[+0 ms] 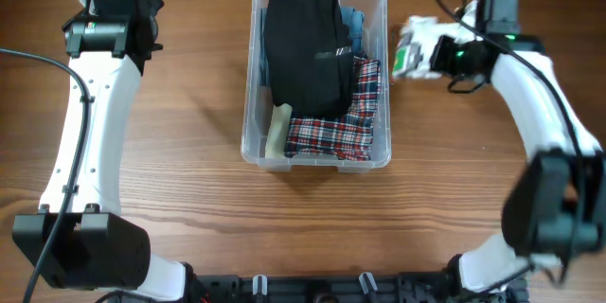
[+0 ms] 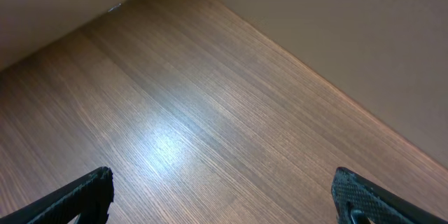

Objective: Pack container
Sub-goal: 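Lift the white paper with the right gripper and lower it into the box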

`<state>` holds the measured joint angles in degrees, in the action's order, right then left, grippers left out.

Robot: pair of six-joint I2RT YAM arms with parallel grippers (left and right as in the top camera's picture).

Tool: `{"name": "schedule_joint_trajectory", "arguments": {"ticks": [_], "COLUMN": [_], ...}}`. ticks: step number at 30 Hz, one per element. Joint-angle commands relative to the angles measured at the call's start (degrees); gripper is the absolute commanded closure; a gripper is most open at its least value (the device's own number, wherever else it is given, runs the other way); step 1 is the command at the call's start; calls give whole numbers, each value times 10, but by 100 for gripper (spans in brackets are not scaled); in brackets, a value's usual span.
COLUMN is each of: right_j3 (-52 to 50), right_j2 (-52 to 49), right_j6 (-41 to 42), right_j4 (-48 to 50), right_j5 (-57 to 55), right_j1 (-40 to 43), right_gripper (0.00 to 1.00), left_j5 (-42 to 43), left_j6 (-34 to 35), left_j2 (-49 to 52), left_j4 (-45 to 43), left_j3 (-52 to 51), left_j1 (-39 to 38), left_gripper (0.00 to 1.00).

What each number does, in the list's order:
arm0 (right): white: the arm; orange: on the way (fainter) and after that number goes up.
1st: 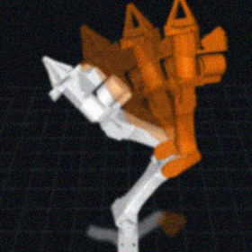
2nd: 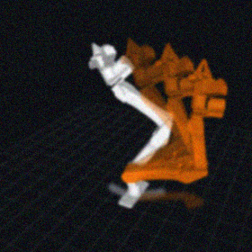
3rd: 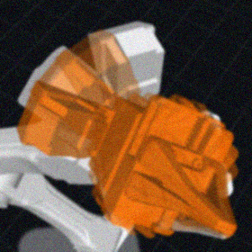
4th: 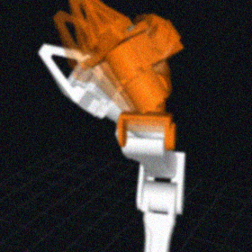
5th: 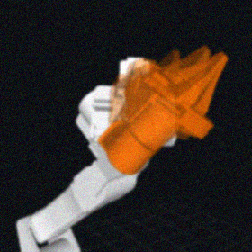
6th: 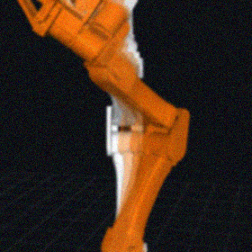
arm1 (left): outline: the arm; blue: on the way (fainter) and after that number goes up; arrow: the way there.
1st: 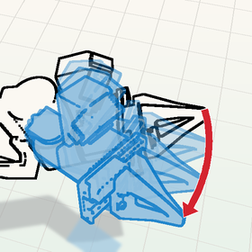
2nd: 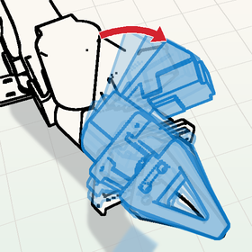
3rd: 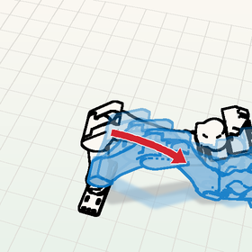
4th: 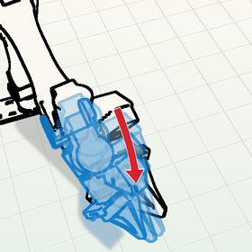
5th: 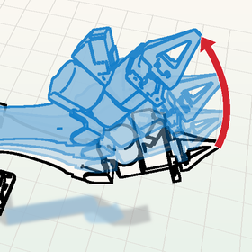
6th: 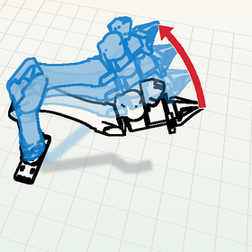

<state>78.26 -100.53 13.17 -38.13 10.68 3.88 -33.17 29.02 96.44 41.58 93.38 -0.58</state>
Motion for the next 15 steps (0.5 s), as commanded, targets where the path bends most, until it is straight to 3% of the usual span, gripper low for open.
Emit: {"name": "schedule_joint_trajectory", "arguments": {"ticks": [1, 9, 15], "right_j3": [7, 7, 3], "right_j2": [135, 285, 313], "right_j6": [-8, 31, 60], "right_j4": [-19, -81, -120], "right_j5": [16, 87, 87], "right_j1": [-3, -58, -123], "right_gripper": [96, 96, 96], "left_j5": [-10, -10, -10], "left_j6": [-3, -3, -3], "left_j2": [3, 3, 3], "left_j4": [-1, -1, -1], "left_j3": [-1, -1, -1], "left_j1": [2, 2, 2], "left_gripper": [0, 0, 0]}}
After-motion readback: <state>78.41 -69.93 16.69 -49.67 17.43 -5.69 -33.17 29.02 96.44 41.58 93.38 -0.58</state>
